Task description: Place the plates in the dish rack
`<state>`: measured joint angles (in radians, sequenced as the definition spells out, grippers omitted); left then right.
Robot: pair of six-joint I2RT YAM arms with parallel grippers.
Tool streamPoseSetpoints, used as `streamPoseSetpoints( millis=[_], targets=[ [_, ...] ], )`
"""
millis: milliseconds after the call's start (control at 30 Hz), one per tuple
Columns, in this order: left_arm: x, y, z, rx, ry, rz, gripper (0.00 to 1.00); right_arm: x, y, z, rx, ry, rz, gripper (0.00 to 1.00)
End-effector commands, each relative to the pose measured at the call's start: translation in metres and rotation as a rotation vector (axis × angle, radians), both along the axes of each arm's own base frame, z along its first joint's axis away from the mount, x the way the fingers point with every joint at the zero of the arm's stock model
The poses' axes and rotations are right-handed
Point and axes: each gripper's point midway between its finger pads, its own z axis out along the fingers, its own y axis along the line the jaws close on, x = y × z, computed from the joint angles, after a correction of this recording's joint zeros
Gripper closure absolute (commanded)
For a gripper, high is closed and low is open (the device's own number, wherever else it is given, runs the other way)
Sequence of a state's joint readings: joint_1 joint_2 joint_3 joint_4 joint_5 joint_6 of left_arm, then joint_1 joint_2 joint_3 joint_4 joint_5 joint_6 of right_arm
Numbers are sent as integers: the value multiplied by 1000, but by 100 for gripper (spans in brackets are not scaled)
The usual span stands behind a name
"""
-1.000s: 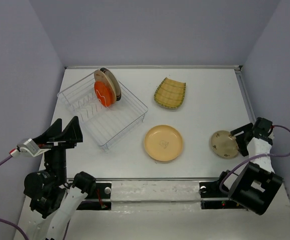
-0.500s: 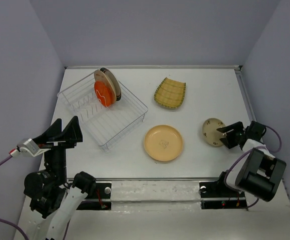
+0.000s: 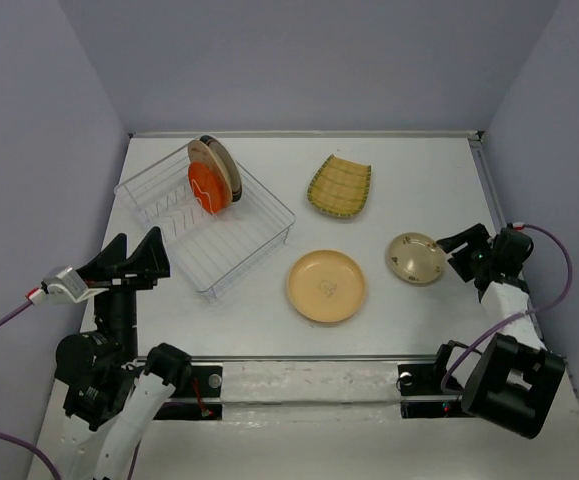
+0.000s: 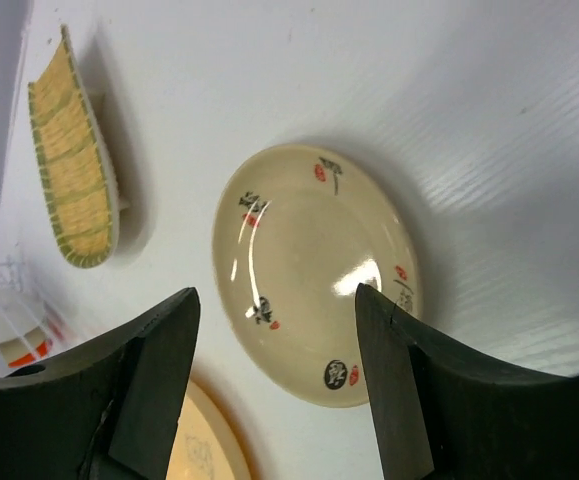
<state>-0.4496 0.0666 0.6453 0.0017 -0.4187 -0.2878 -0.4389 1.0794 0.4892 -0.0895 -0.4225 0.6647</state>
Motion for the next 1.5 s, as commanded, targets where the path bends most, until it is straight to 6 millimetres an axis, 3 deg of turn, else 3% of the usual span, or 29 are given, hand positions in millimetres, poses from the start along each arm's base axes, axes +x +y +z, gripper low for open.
streamPoseSetpoints(
  millis=[0, 167, 367, 467, 500, 567, 633, 733, 767, 800, 833, 900, 933, 967, 1000, 1033, 1067, 1100, 1133, 1167, 1200, 1233, 1267, 1300, 1333, 1367, 1400, 1433, 1467],
  targets=[
    [3, -3, 5, -1, -15, -4, 1, -24, -30, -17, -161, 131, -116, 31],
    [3, -2, 6, -3, -18, -1, 1, -31, -19, -52, -75, 243, -79, 32],
    [2, -1, 6, -4, -19, 0, 1, -16, 11, -68, 98, 213, 48, 40],
    [2, -1, 6, -10, -20, -2, 1, -8, 18, -75, 166, 173, 47, 58],
    [2, -2, 5, -9, -18, -5, 1, -6, 20, -75, 183, 160, 50, 73],
    [3, -5, 5, -10, -13, -21, 1, -3, 22, -80, 215, 147, 32, 88],
    [2, -8, 5, -7, -8, -36, 1, -1, 18, -79, 202, 133, 5, 93],
    [0, -5, 8, -5, -5, -27, 1, 5, 3, -45, 105, 40, -47, 93],
    [0, -5, 9, -3, -5, -27, 1, 11, -1, -10, 35, -56, -47, 93],
    [1, -5, 3, 13, 19, -24, 1, 6, -9, 0, -24, -36, -94, 93],
    [2, -4, 1, 30, 35, -11, 1, 14, -13, 53, -150, -149, -103, 93],
    [8, -4, -5, 55, 83, 1, 1, 13, -4, 99, -258, -214, -84, 93],
    [5, 0, 1, 52, 80, 14, 1, 15, 19, 126, -292, -274, -27, 93],
    [5, 0, 4, 53, 84, 15, 1, 18, 27, 178, -326, -380, -21, 93],
    [7, -1, 6, 54, 90, 16, 1, 18, 30, 199, -359, -402, -45, 93],
    [1, 1, 19, 37, 66, 11, 1, 19, 64, 219, -358, -448, 41, 93],
    [-1, 2, 24, 34, 55, 6, 1, 22, 56, 237, -379, -463, 1, 93],
    [-5, 2, 31, 18, 39, 0, 1, 20, 88, 278, -382, -542, 38, 93],
    [-8, 3, 38, 6, 20, -6, 1, 32, 109, 280, -423, -525, 75, 93],
    [-14, 4, 48, -9, -6, -16, 1, 24, 164, 291, -423, -561, 200, 93],
    [-17, 6, 52, -16, -19, -15, 1, 29, 171, 301, -484, -555, 137, 93],
    [-23, 9, 60, -29, -42, -14, 1, 45, 202, 318, -551, -563, 165, 93],
    [-28, 12, 63, -38, -57, -12, 1, 41, 238, 323, -589, -570, 201, 93],
    [-32, 14, 67, -47, -70, -11, 1, 43, 257, 363, -593, -634, 201, 93],
    [-37, 17, 70, -54, -83, -8, 1, 54, 283, 331, -671, -578, 254, 93],
    [-45, 22, 79, -67, -110, -3, 1, 58, 301, 370, -635, -641, 237, 93],
    [-53, 27, 85, -70, -136, 6, 1, 78, 344, 336, -707, -588, 291, 93],
    [-64, 33, 95, -85, -171, 12, 1, 70, 366, 376, -683, -667, 288, 93],
    [-70, 37, 100, -90, -188, 19, 1, 86, 405, 342, -759, -632, 325, 93]
  ],
)
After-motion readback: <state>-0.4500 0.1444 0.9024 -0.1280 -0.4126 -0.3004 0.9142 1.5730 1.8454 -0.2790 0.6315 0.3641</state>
